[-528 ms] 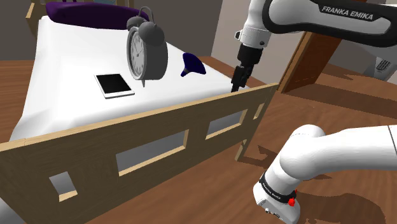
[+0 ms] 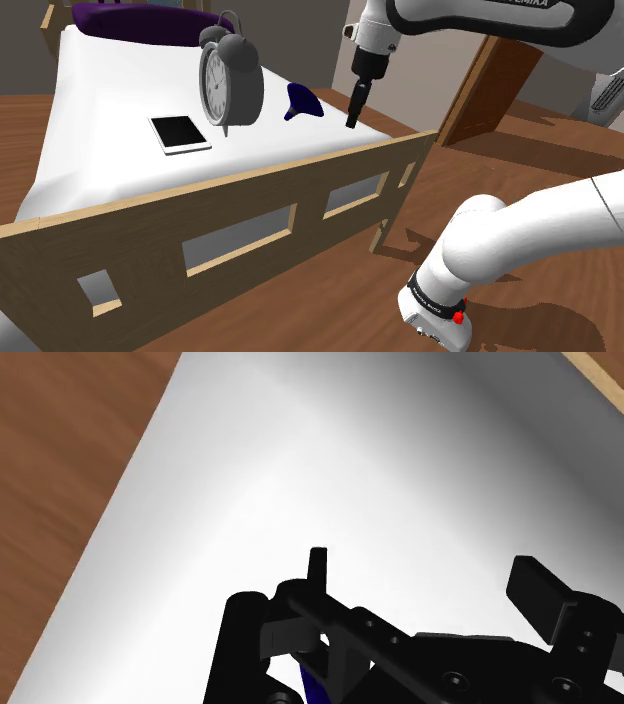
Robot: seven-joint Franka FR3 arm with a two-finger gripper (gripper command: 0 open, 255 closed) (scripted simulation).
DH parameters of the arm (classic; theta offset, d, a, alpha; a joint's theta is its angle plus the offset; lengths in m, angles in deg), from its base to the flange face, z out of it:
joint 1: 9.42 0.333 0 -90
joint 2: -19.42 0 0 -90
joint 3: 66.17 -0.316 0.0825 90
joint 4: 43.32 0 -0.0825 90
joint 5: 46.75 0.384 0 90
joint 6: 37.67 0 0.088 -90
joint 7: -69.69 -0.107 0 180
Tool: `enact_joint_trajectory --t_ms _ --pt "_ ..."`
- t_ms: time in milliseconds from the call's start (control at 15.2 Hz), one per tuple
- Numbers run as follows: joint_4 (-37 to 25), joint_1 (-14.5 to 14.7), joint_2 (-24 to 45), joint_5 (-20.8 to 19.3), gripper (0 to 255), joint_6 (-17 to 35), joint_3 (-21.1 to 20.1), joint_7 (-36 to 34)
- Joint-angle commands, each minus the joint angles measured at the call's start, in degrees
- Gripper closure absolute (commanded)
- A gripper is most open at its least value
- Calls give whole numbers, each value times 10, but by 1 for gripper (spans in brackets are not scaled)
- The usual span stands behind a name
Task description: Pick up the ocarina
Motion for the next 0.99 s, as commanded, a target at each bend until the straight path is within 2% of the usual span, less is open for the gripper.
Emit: enact_joint_trajectory --t_ms 0,594,924 --pt "-30 13 33 -14 0 18 -1 42" --pt "-177 67 156 -59 0 69 -18 213" --pt "-143 69 151 -61 0 100 -18 214"
